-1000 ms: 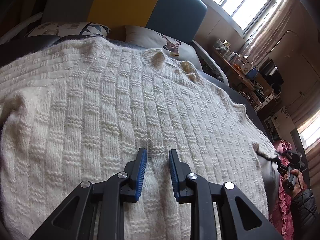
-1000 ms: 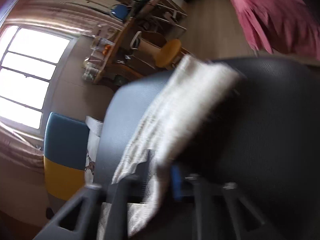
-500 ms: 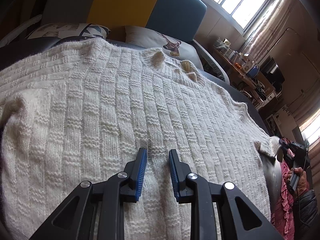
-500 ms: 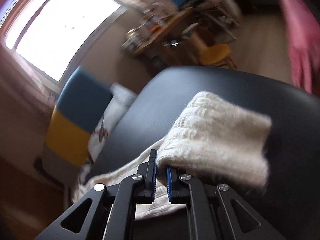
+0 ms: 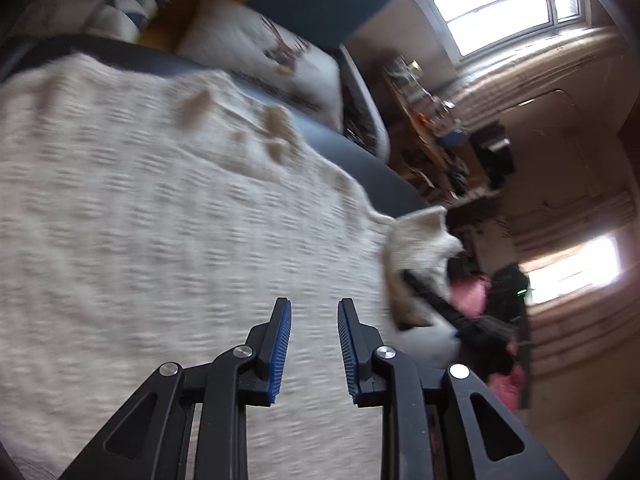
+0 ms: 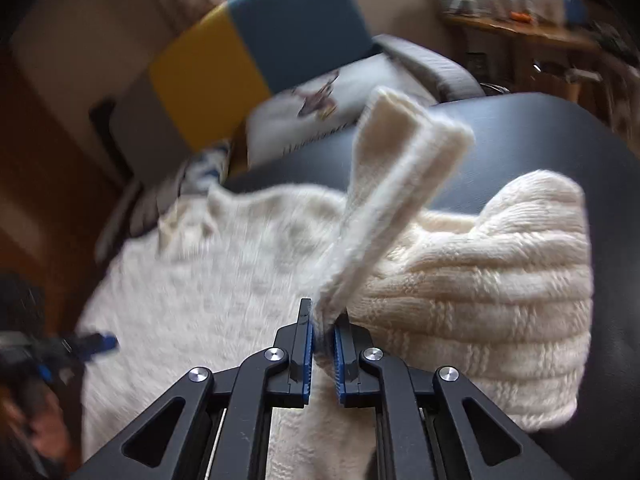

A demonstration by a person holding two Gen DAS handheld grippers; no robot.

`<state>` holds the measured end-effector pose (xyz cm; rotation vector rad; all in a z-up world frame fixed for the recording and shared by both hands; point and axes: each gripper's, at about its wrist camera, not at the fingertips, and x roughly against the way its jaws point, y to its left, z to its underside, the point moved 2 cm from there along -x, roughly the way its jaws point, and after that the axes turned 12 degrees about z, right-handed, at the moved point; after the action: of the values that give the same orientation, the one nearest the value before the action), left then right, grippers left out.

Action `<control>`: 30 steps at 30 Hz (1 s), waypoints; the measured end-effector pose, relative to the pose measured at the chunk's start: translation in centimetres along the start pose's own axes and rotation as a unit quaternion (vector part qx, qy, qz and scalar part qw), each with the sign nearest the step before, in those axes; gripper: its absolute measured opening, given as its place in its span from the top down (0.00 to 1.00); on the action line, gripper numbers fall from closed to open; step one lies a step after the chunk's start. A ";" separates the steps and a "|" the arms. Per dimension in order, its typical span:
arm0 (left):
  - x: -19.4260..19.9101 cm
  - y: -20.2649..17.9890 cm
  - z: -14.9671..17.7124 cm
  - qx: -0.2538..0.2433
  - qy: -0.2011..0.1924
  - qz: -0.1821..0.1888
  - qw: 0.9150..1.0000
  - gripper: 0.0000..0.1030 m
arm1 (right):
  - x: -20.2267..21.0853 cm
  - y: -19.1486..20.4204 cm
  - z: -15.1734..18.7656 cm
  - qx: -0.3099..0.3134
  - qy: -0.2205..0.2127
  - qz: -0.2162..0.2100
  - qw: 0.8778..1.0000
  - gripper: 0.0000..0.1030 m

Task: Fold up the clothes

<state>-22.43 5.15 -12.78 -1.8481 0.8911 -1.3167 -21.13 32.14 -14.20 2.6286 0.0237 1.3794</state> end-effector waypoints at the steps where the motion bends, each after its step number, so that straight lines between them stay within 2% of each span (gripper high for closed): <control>1: -1.3 -0.4 -0.4 0.011 0.017 0.013 1.000 0.77 | -0.4 1.0 0.6 0.025 0.002 0.011 1.000 0.86; 2: -2.6 -0.8 -0.7 0.020 0.031 0.025 0.999 0.77 | -0.7 2.1 1.2 0.050 0.004 0.022 0.998 0.84; 4: -4.9 -1.2 -1.0 0.033 0.049 0.036 0.998 0.76 | -1.2 3.4 2.2 0.080 0.001 0.020 0.997 0.62; 7: -7.7 -1.5 -1.7 0.045 0.062 0.036 0.996 0.75 | -1.3 3.5 3.0 0.081 -0.013 0.015 0.996 0.55; 10: -9.1 -0.9 -2.9 0.059 0.053 0.025 0.997 0.75 | -1.4 3.2 3.3 0.069 -0.020 0.001 0.997 0.51; 14: -8.3 0.4 -4.9 0.068 0.007 -0.008 0.998 0.75 | -1.4 2.9 3.5 0.059 -0.031 -0.015 0.998 0.46; 17: -9.4 1.4 -6.0 0.064 0.022 -0.037 0.997 0.72 | -1.3 3.2 3.4 0.054 -0.036 -0.027 0.998 0.39; 19: -10.7 1.5 -6.2 0.060 0.042 -0.037 0.997 0.73 | -1.2 3.5 3.4 0.055 -0.040 -0.031 0.997 0.32; 23: -13.8 0.5 -5.4 0.030 0.087 -0.034 0.995 0.72 | -1.0 3.9 3.6 0.064 -0.043 -0.028 0.997 0.29; 26: -14.6 -0.7 -4.7 0.001 0.090 -0.034 0.995 0.72 | -0.1 2.6 4.1 0.019 -0.046 -0.066 0.997 0.28; 27: -14.7 -1.1 -4.5 -0.010 0.088 -0.034 0.995 0.73 | 0.3 2.2 4.2 0.004 -0.047 -0.079 0.996 0.28; 28: -14.8 -1.6 -4.3 -0.020 0.086 -0.033 0.996 0.84 | 0.6 1.7 4.3 -0.011 -0.048 -0.091 0.995 0.28; 30: -15.0 -2.4 -4.0 -0.041 0.082 -0.032 0.995 0.90 | 1.2 0.8 4.6 -0.042 -0.049 -0.116 0.991 0.28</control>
<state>-29.64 18.42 -17.00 -1.8640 0.9910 -1.5095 -16.73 30.75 -15.66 2.5270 0.2463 1.1480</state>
